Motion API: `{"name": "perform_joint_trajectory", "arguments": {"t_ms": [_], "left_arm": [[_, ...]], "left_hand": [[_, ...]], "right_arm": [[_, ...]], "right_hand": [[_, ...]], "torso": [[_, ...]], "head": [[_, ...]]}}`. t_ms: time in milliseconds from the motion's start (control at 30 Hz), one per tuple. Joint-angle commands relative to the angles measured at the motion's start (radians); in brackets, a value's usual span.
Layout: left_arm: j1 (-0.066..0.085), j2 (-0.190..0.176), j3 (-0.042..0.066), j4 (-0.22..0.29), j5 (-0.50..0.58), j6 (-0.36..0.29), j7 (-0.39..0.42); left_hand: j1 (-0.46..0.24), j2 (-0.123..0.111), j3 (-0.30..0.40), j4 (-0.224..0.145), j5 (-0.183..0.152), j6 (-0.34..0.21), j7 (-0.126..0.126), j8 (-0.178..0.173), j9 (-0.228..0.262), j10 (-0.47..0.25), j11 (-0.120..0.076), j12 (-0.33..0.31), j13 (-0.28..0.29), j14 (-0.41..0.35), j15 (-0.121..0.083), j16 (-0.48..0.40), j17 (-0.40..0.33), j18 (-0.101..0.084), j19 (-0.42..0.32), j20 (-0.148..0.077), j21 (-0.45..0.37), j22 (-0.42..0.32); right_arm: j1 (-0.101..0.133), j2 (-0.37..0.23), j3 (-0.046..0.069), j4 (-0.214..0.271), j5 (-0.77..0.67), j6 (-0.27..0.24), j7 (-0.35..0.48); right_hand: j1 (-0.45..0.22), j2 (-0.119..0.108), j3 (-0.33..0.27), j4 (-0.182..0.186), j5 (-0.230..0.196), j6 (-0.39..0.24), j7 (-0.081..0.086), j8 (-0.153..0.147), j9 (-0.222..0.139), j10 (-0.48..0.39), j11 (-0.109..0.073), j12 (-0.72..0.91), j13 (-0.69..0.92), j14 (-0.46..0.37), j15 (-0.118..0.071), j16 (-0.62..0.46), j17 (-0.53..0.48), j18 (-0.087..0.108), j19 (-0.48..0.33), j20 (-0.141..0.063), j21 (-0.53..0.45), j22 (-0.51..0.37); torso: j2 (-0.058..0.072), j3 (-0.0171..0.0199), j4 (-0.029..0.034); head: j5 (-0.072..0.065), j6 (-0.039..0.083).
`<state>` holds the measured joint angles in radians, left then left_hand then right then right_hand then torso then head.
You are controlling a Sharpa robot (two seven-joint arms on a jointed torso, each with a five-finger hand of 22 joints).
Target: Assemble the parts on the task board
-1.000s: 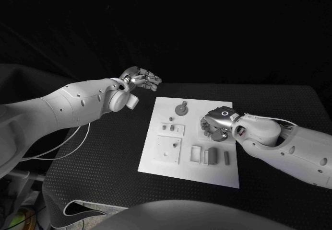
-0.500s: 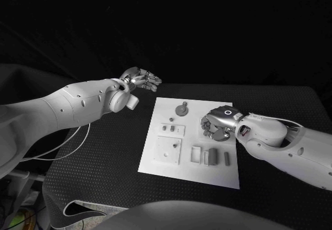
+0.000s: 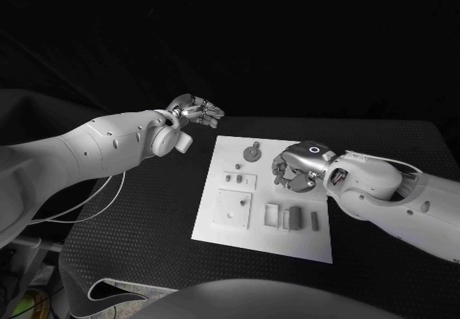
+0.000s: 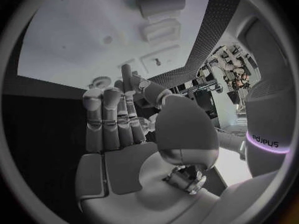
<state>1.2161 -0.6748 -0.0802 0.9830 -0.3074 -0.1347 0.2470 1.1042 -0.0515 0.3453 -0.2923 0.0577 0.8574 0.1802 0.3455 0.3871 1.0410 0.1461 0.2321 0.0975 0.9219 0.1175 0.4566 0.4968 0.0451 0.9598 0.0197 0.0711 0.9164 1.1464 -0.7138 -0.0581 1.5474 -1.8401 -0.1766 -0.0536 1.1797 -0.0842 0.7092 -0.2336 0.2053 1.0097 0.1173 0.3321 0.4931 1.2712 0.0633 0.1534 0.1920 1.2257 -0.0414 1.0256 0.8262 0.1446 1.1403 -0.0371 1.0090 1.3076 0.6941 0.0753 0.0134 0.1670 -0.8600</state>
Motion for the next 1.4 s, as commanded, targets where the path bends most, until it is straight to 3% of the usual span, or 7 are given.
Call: {"name": "perform_joint_trajectory", "arguments": {"t_ms": [33, 300, 567, 933, 1133, 1400], "left_arm": [[0.001, 0.000, 0.001, 0.003, -0.001, 0.007, 0.005], [0.001, 0.004, 0.001, 0.003, -0.001, 0.006, 0.007], [0.001, 0.016, 0.001, 0.000, -0.001, 0.006, 0.005], [0.001, 0.036, 0.000, -0.004, -0.002, -0.003, -0.008], [0.002, 0.035, 0.000, -0.003, -0.002, -0.006, -0.007], [0.002, 0.048, 0.000, -0.005, -0.002, -0.002, -0.005]], "left_hand": [[-0.002, 0.005, -0.005, 0.001, -0.003, -0.007, -0.001, -0.004, -0.001, 0.004, 0.002, -0.003, -0.001, 0.006, 0.002, -0.005, 0.002, 0.021, 0.002, 0.000, 0.002, -0.002], [-0.002, 0.005, -0.004, 0.001, -0.003, -0.007, -0.001, -0.004, -0.001, 0.004, 0.002, -0.003, -0.002, 0.006, 0.002, -0.005, 0.003, 0.021, 0.002, 0.000, 0.002, -0.002], [-0.006, 0.006, -0.005, 0.002, -0.003, -0.007, 0.000, -0.004, -0.001, 0.004, 0.002, -0.003, -0.003, 0.006, 0.002, -0.007, 0.005, 0.020, 0.002, 0.001, 0.002, -0.002], [-0.008, 0.006, -0.006, 0.003, -0.003, -0.007, 0.000, -0.004, -0.002, 0.004, 0.002, -0.002, -0.004, 0.006, 0.002, -0.008, 0.006, 0.020, 0.002, 0.001, 0.002, -0.002], [-0.009, 0.006, -0.006, 0.002, -0.003, -0.007, 0.000, -0.004, -0.002, 0.005, 0.002, -0.002, -0.004, 0.007, 0.002, -0.008, 0.006, 0.020, 0.002, 0.001, 0.002, -0.002], [-0.009, 0.006, -0.006, 0.002, -0.003, -0.007, 0.000, -0.004, -0.002, 0.005, 0.002, -0.002, -0.005, 0.007, 0.002, -0.009, 0.007, 0.020, 0.002, 0.000, 0.002, -0.003]], "right_arm": [[0.000, 0.018, 0.000, 0.023, -0.020, -0.007, -0.001], [-0.007, 0.095, -0.007, 0.033, -0.082, -0.010, 0.011], [-0.049, 0.179, -0.010, 0.005, -0.094, 0.013, -0.010], [-0.080, 0.244, -0.053, -0.034, -0.138, 0.011, 0.000], [-0.089, 0.256, -0.061, -0.059, -0.153, 0.005, 0.001], [-0.126, 0.280, -0.064, -0.099, -0.161, 0.004, -0.003]], "right_hand": [[0.006, 0.014, 0.007, 0.000, 0.001, 0.008, 0.001, 0.007, 0.000, 0.020, -0.001, 0.004, 0.016, 0.001, -0.005, 0.006, 0.001, 0.117, 0.003, -0.007, 0.005, 0.021], [0.006, 0.014, 0.008, -0.001, 0.001, 0.009, 0.001, 0.007, 0.000, 0.021, -0.001, 0.003, 0.016, 0.001, -0.006, 0.006, 0.002, 0.117, 0.003, -0.008, 0.006, 0.021], [0.006, 0.014, 0.009, -0.003, 0.001, 0.010, 0.001, 0.007, 0.000, 0.021, -0.001, 0.003, 0.017, 0.001, -0.006, 0.006, 0.002, 0.117, 0.002, -0.008, 0.007, 0.021], [0.006, 0.016, 0.010, -0.009, 0.001, 0.009, 0.001, 0.006, -0.001, 0.021, -0.002, 0.001, 0.018, -0.001, -0.007, 0.006, 0.003, 0.117, 0.001, -0.009, 0.008, 0.021], [0.006, 0.016, 0.010, -0.010, 0.001, 0.009, 0.001, 0.006, -0.001, 0.022, -0.002, 0.001, 0.019, -0.001, -0.007, 0.006, 0.004, 0.117, 0.001, -0.009, 0.009, 0.021], [0.005, 0.017, 0.011, -0.013, 0.001, 0.010, 0.001, 0.006, -0.001, 0.023, -0.002, 0.000, 0.019, -0.001, -0.007, 0.007, 0.004, 0.117, 0.001, -0.009, 0.010, 0.021]], "torso": [[0.000, 0.0014, 0.0006], [0.000, 0.0013, 0.0004], [0.000, -0.0007, 0.0051], [0.002, -0.0046, 0.0122], [0.002, -0.0045, 0.0090], [0.000, -0.0032, 0.0142]], "head": [[0.005, -0.001], [0.020, -0.001], [0.048, -0.013], [0.066, -0.013], [0.073, -0.013], [0.085, -0.013]]}}
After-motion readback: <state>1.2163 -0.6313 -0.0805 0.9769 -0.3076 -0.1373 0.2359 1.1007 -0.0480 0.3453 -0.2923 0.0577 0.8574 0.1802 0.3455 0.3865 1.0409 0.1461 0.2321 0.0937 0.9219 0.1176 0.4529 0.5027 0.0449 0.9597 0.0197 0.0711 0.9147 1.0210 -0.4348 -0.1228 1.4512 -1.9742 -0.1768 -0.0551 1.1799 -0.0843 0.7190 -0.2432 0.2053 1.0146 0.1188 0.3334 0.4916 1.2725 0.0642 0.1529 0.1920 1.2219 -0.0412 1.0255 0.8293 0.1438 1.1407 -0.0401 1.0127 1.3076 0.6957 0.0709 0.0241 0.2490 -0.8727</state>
